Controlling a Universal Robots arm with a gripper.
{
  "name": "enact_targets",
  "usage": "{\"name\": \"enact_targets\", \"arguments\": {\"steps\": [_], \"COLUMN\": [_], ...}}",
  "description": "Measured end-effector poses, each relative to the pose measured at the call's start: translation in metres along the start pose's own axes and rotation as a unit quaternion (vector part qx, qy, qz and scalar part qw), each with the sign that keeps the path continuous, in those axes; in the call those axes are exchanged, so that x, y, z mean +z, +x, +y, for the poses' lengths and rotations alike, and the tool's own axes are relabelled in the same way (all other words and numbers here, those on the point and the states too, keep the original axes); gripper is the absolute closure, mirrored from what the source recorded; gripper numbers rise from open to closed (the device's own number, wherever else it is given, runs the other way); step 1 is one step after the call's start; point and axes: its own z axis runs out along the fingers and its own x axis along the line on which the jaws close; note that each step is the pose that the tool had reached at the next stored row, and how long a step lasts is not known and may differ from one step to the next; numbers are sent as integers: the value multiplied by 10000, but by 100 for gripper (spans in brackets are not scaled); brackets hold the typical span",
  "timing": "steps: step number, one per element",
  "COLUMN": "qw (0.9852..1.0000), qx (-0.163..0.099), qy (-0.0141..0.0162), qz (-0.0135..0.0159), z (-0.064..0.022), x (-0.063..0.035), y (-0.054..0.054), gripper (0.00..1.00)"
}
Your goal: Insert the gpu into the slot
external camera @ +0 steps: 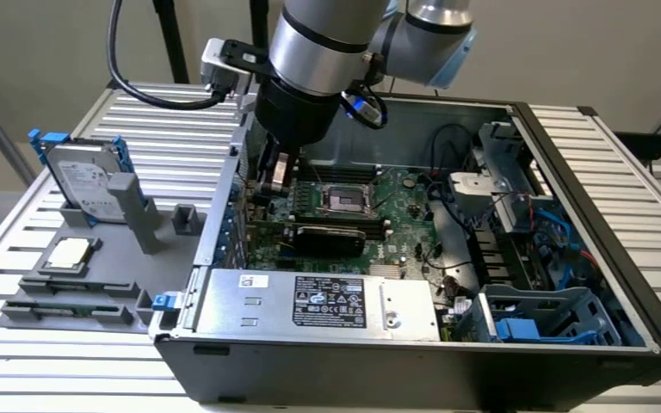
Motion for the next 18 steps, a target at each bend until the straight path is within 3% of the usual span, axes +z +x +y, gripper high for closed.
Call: {"name": "enact_targets", "arguments": {"steps": [18], "qw": [9999], "qx": [7], "qy": [-116], "qz": [-3], "z": [71], "x": [76], "y": [-13], "gripper": [89]}}
